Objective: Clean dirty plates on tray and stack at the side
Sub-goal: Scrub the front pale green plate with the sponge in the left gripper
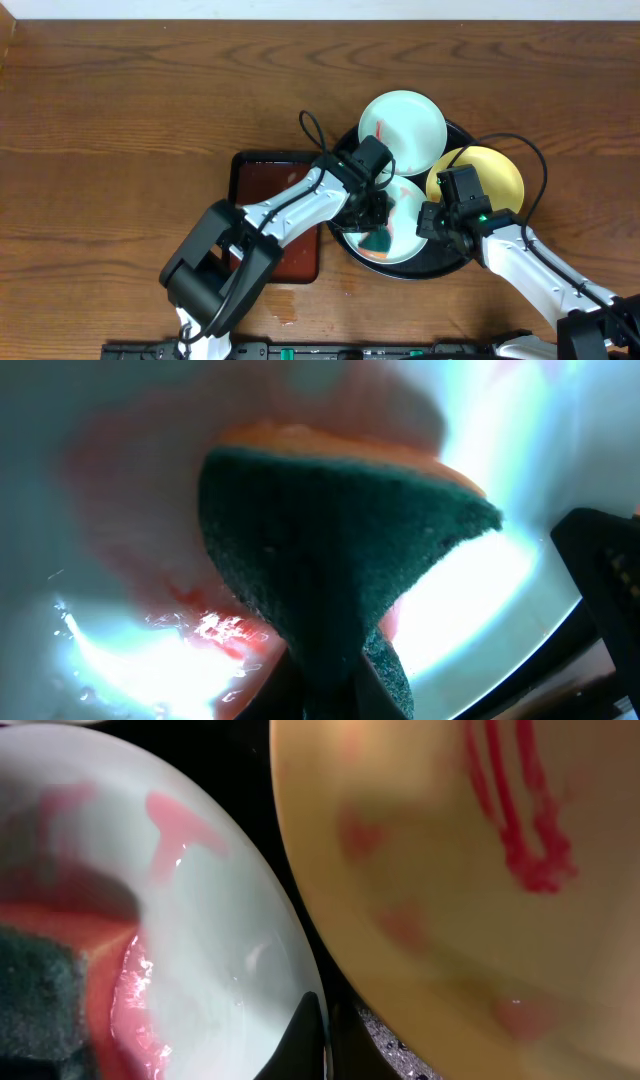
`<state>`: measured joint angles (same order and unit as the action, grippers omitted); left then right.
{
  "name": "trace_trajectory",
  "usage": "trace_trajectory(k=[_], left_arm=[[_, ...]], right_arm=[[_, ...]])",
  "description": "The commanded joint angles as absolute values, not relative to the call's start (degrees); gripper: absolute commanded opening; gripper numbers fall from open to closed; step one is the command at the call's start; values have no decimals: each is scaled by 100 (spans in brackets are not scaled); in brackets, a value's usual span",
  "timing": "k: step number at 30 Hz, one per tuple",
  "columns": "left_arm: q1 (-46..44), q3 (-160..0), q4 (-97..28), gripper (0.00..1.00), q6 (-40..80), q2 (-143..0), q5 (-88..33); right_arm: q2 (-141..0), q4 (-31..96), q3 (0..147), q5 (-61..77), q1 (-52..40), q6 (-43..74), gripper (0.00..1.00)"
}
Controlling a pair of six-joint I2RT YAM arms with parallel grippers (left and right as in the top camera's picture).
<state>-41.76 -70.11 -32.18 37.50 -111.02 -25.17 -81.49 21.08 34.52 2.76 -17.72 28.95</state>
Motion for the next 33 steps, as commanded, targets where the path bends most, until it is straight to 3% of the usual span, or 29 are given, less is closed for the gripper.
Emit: trace_trajectory(k=[1,7,17,20,25,33], left_arm=[[-4066,-6984,-3553,7,3765,-11362,-1793],[-3719,-7275,-4359,7,3756,-11321,-272],[-3712,-7583,-4150,8,3583,-11321,-80],[-3846,-7583,-3684,7,3583,-11340,-425],[-4060,-7583,-2945,8,3745,-11402,-2080],[-4390,-7583,-2639,8,3933,-11402,-2445]], right_arm=[[-8143,2158,3439,200,-1811,2991,1],[-8143,2353,3439,198,-1811,2842,1],[-8143,2364,3439,200,-1811,2558,1],[-8143,2362,3439,200,-1811,2300,1],[-8143,2362,3439,200,-1811,2067,1],[-8143,2362,3439,200,-1811,2047,1]])
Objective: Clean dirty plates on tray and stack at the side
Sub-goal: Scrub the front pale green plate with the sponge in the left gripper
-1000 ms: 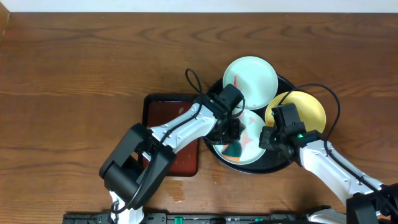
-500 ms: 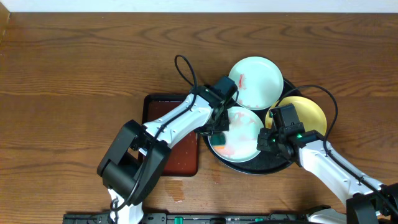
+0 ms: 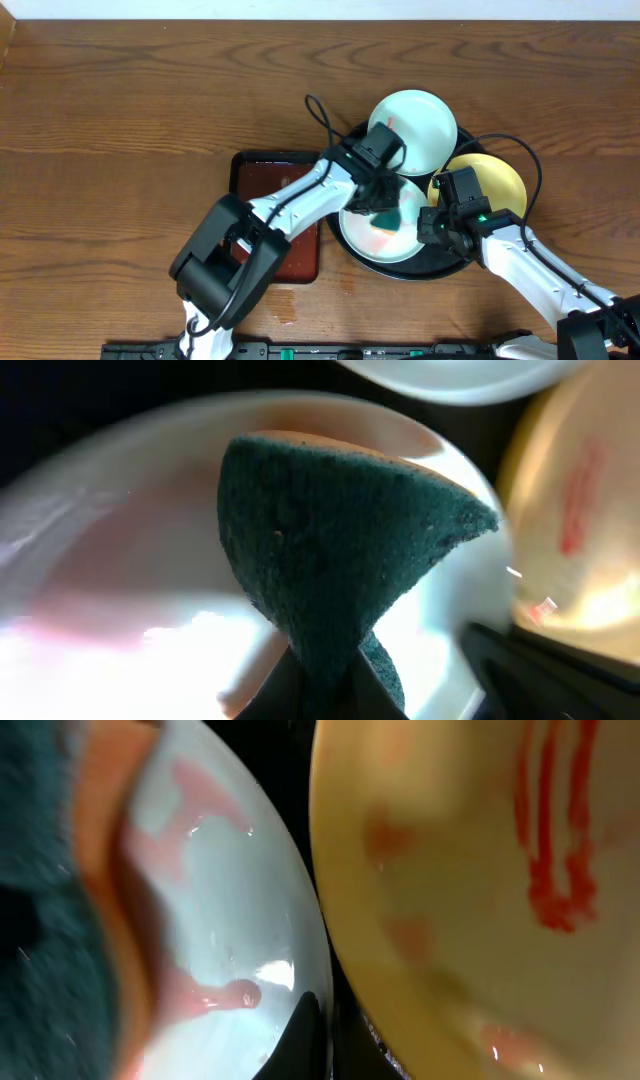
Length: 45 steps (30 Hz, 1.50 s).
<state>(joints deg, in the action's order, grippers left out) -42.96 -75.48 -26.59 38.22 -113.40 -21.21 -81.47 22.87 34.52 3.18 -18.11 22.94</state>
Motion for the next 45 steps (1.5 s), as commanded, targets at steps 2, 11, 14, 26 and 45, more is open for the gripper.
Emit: trace_trajectory(k=[2,11,14,26,45], left_arm=[[-4412,-7583,-2622,8,3935,-11415,-2451],[-4399,-7577,-2847,8,3774,-11642,-1981],[-4364,-7577,-3330,7,3697,-11660,-926],[-4029,-8259,-5118,8,3282,-11657,1347],[-4298,-8086,-3691,8,3553,-11869,-2145]], right_arm=[[-8145,2362,3439,200,-1811,2049,1],[-8143,2375,3439,200,-1811,2049,1],[-8143,2390,3439,200,-1811,2049,1],[-8145,2432,3439,196,-1811,2047,1],[-8143,2495,3439,198,-1811,2049,1]])
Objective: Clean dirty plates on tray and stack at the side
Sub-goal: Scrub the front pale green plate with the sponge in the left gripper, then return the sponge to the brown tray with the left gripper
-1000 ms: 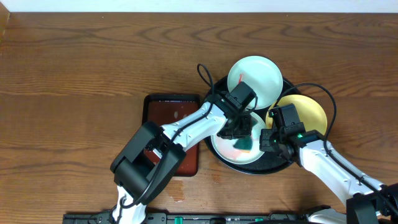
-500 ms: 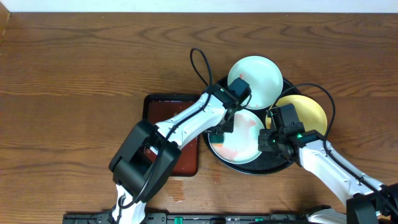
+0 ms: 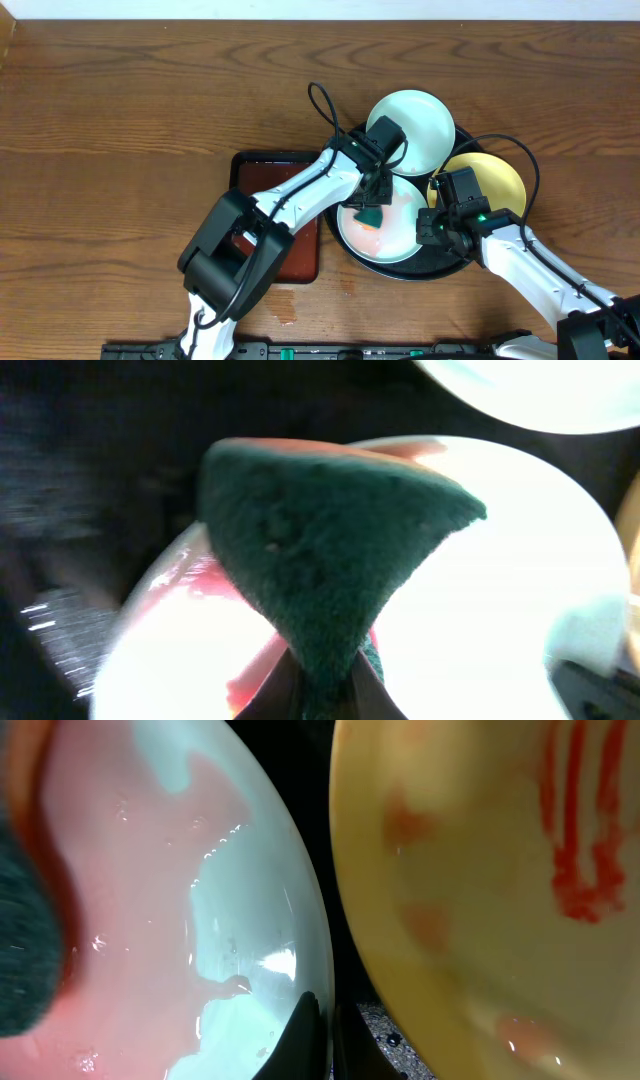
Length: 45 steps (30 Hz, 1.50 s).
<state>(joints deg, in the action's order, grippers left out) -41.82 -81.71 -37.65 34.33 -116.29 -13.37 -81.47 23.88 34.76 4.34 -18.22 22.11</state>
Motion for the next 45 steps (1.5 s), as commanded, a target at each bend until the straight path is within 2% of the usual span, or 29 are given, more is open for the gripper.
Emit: trace_trajectory(k=[1,5,13,21,29,40,45], left_arm=[[-4355,-8086,-3699,8,3575,-11878,-2187],[-4460,-8086,-3927,8,3566,-11883,-2209],[-4169,-8090,-5245,7,3562,-11883,-2169],[-3625,-8160,-5680,8,3535,-11640,-1227],[-3531,-8248,-5704,8,3492,-10403,-113],[-2840,-8103,-6440,8,3295,-9268,978],[-2370,-7529,-6307,8,3218,-9292,961]], right_arm=[[-8143,2495,3439,198,-1811,2049,1],[-8143,2497,3439,198,-1811,2051,1],[-8143,2506,3439,198,-1811,2051,1],[-8143,2510,3439,198,-1809,2049,1],[-8090,2547,3481,222,-1811,1949,1],[-7354,3846,4827,145,-1822,1258,1],[-7264,4626,5800,-585,-1909,871,1]])
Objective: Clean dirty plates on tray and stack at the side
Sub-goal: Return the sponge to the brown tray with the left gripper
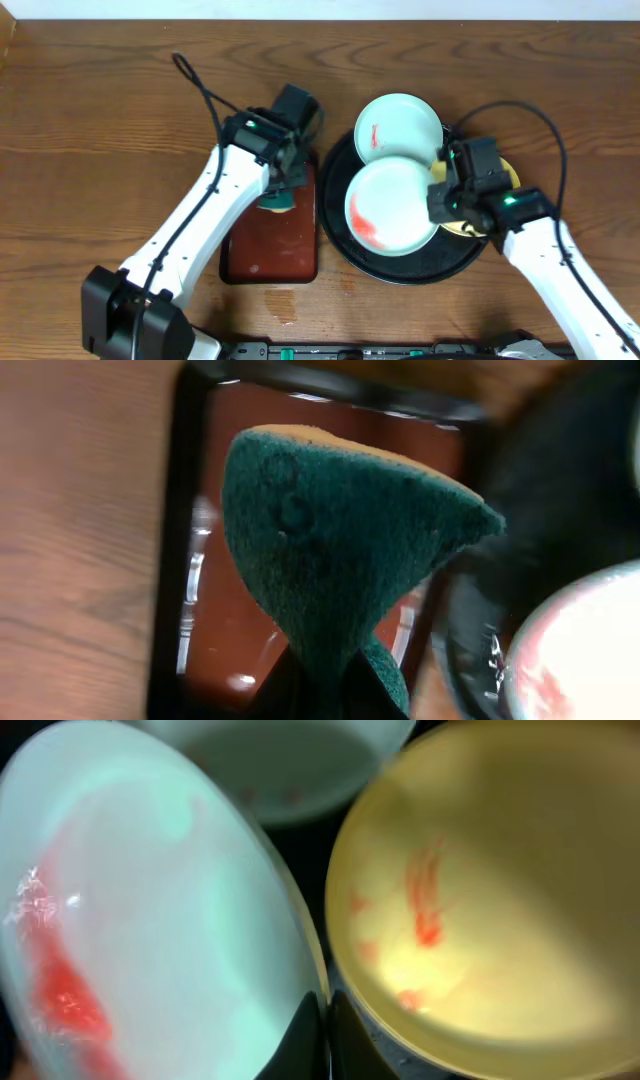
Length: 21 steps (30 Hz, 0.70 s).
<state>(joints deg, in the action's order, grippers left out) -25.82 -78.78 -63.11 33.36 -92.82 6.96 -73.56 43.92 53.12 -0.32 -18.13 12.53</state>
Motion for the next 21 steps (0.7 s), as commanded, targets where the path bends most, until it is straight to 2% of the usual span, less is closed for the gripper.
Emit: trace_trajectory(k=[1,8,15,17,21], left_arm=[[-2290,-7400,-6250,7,3218,-9292,932],[-1752,-6976,-5728,8,3004,-9290,-10],[-1608,-6960,-5522,8,2694,-9290,-390],[-1610,-6958,-5561,17,2657,-9290,-390],[-1608,-6960,-5607,52,2657,-9288,-390]], right_arm=[[-7264,4799,5990,-799,-1962,847,1],[-7266,5068,6337,-1916,-2508,847,1],[-7266,5035,6337,-2099,-2829,849,1],[-7264,5035,6340,-2097,-2864,849,1],[-7264,5017,6337,-2102,-2897,814,1]])
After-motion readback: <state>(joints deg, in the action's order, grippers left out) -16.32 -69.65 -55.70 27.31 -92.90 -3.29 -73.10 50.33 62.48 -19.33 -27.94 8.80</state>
